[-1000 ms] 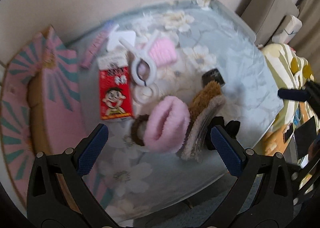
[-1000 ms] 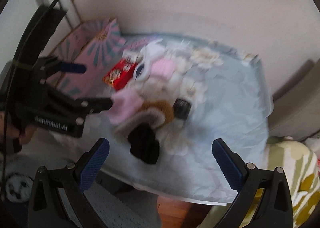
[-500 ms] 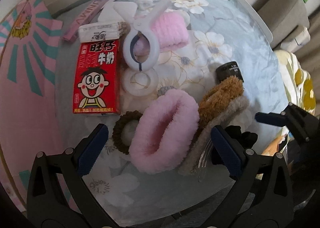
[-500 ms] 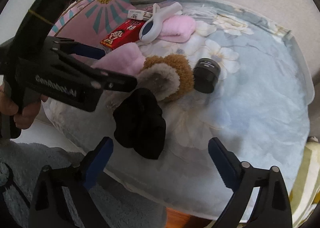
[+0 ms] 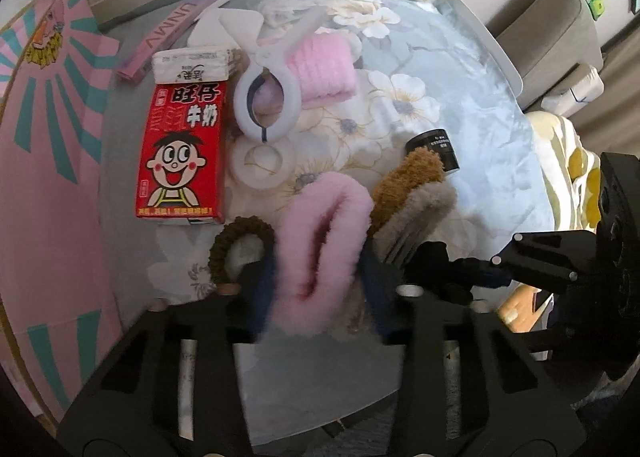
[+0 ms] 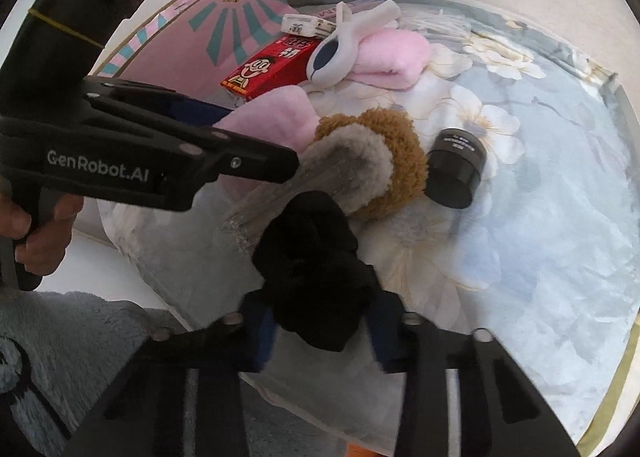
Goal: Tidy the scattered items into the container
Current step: 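Grasp the pink fluffy hair tie with left tool while right tool grasps black sock, then carry both items over the cardboard box and open both tools to drop them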
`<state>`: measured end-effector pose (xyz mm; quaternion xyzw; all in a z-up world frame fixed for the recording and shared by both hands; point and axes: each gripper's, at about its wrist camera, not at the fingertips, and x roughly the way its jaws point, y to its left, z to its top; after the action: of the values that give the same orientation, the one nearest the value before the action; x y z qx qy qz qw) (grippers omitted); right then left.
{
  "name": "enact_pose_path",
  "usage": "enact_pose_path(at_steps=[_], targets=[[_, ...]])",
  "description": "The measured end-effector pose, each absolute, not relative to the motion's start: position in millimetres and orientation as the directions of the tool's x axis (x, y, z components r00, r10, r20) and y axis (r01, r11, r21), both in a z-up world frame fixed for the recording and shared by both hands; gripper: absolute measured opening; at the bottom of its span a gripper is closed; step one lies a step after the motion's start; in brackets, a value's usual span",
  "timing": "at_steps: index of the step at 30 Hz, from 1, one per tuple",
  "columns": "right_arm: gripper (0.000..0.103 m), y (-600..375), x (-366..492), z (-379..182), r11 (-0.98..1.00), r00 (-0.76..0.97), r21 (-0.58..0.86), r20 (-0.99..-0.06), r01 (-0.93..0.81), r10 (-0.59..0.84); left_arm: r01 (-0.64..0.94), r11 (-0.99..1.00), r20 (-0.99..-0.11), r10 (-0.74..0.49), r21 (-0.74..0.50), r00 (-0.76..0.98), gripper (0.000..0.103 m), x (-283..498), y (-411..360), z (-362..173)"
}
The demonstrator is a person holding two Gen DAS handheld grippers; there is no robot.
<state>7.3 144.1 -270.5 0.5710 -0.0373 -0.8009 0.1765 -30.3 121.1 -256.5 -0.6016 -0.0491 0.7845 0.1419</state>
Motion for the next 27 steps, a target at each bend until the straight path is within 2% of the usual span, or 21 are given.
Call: enact_pose_path(at_steps=[6, 18, 27], targets=[[0.019, 146.0, 8.8, -263.9, -0.934, -0.306, 0.28, -0.89, 0.221, -0.339, -0.174, -0.952, -0.92, 0.292, -0.253, -0.262, 0.022, -26.3, 119.8, -243.5], [0.019, 159.8, 18.3, -236.1, -0.949, -0.347, 0.281, -0.883, 0.144, -0.315, -0.18, -0.961, -0.913, 0.258, -0.209, -0.316, 0.022, -23.0, 111.6, -205.2], [0.019, 158.7, 14.2, -161.2, -0.975, -0.468, 0.188, -0.855, 0.119, -0.222, -0.182, -0.97, -0.859, 0.23, -0.162, -0.459, 0.022, -17.5, 93.7, -129.3]])
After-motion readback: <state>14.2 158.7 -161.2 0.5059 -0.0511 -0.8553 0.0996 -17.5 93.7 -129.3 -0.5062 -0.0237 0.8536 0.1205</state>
